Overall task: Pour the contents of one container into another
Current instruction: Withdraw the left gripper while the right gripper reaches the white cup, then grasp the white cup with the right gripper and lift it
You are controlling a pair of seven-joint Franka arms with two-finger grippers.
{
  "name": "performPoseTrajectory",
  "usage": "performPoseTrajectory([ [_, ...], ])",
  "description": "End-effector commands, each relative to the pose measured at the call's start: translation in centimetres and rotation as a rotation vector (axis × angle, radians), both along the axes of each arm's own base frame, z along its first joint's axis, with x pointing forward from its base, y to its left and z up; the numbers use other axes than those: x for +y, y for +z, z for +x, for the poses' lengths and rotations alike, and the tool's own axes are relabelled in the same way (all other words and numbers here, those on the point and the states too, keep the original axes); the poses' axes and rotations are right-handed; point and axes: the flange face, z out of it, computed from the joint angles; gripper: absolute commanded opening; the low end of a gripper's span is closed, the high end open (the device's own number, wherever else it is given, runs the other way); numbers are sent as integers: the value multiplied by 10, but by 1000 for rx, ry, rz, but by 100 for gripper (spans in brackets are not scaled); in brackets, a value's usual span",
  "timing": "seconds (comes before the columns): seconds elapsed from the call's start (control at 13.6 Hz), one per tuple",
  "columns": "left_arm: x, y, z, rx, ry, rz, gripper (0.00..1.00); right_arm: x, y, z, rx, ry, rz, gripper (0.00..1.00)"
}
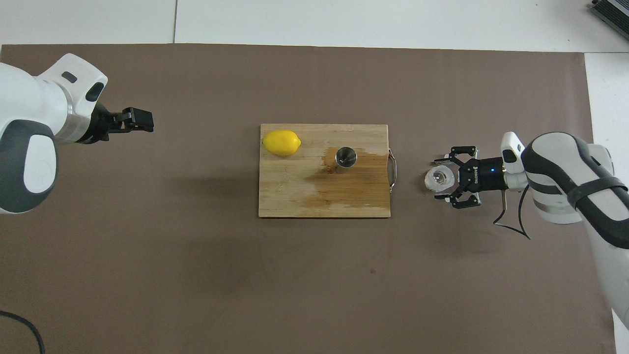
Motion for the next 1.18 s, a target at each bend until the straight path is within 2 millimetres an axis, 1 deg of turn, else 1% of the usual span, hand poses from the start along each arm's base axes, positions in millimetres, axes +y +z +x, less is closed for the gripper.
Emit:
performPoseTrajectory([
  [0.0, 19, 37, -14, 20, -58, 23, 100, 6, -1, -11, -21, 4, 22, 79],
  [0.07, 23, 52, -23, 15, -84, 27, 100, 6, -1, -11, -22, 6, 23, 73],
  [0.15, 30, 61, -29, 19, -93, 30, 100, 6, -1, -11, -22, 7, 26, 69],
  [0.37, 37, 98, -47, 40, -107, 41, 100, 9, 2, -11, -15, 18, 44, 39],
  [0.52, 36, 120, -52, 55, -115, 44, 100, 8, 6, -7, -9, 8, 47, 39],
  [0.59, 37, 128, -55, 66, -115, 44, 100, 9, 9, -6, 10, -10, 48, 39],
  [0.66, 37, 130, -56, 69, -115, 41, 100, 10, 20, -1, 11, -26, 44, 39],
  [0.74, 38, 130, -59, 74, -116, 42, 100, 16, 31, 4, 20, -32, 36, 39],
  [0.89, 39, 138, -64, 77, -112, 43, 100, 38, 60, 13, 46, -41, 2, 39],
  [1.03, 41, 137, -67, 103, -112, 58, 100, 67, 102, 22, 87, -40, -102, 39],
  [1.11, 42, 137, -69, 117, -116, 75, 100, 77, 116, 27, 103, -40, -158, 39],
])
